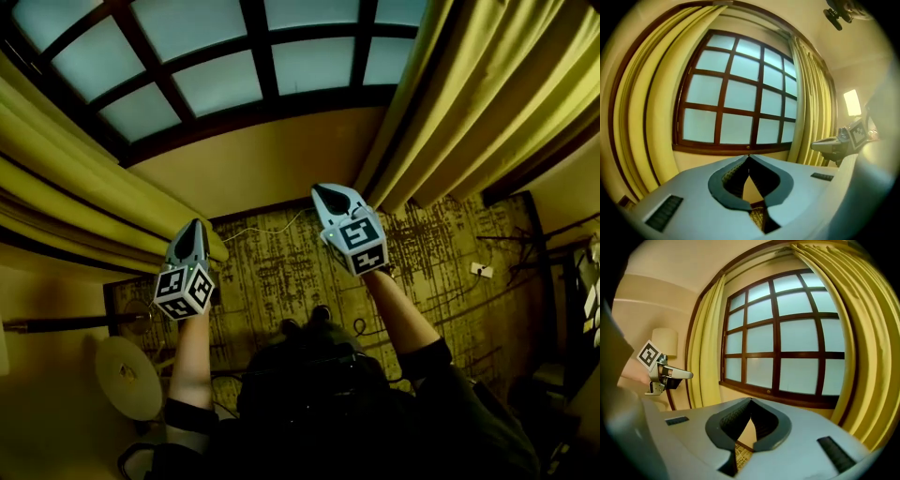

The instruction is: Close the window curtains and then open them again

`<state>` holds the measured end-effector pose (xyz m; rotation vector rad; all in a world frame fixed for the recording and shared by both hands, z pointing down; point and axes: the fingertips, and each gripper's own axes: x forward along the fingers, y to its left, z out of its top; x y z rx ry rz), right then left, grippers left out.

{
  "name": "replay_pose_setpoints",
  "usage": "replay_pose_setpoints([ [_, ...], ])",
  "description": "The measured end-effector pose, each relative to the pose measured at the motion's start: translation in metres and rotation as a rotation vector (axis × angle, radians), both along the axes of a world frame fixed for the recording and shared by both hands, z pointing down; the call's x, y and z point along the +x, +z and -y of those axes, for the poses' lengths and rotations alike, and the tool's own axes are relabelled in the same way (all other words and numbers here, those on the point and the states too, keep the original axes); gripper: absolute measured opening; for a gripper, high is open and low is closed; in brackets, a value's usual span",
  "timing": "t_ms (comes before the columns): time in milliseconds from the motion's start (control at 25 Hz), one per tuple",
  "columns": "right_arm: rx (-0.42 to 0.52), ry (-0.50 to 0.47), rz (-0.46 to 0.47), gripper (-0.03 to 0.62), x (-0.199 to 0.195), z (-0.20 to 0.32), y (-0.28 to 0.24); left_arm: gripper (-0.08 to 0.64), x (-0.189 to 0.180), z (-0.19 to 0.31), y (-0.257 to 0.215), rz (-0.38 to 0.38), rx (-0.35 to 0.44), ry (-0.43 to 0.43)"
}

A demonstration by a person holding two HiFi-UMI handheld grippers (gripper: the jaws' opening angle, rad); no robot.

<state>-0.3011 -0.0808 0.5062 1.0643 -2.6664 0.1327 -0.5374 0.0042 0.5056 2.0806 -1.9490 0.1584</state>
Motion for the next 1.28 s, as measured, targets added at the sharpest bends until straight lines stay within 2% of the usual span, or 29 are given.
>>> replay_pose_setpoints([
  [200, -0.082, 0.057, -0.028, 0.000, 0.028, -0.029, 0.044, 0.000, 0.017, -0.010, 0.029, 0.017, -0.050, 0.042],
  [440, -0.147, 0.092, -0.040, 0.000, 0.044, -0.045, 0.070, 0.000, 0.016, -0.026, 0.053, 0.018, -0.085, 0.045],
  [1000, -0.153, 0.166, -0.057, 0.000, 0.042, -0.053, 0.072, 0.001, 0.007, -0.024, 0.056, -0.002, -0.096, 0.084],
  [1280, -0.163, 0.221, -0.064, 0.000, 0.037, -0.060, 0.079, 0.001, 0.010, -0.023, 0.057, 0.028, -0.096, 0.178],
])
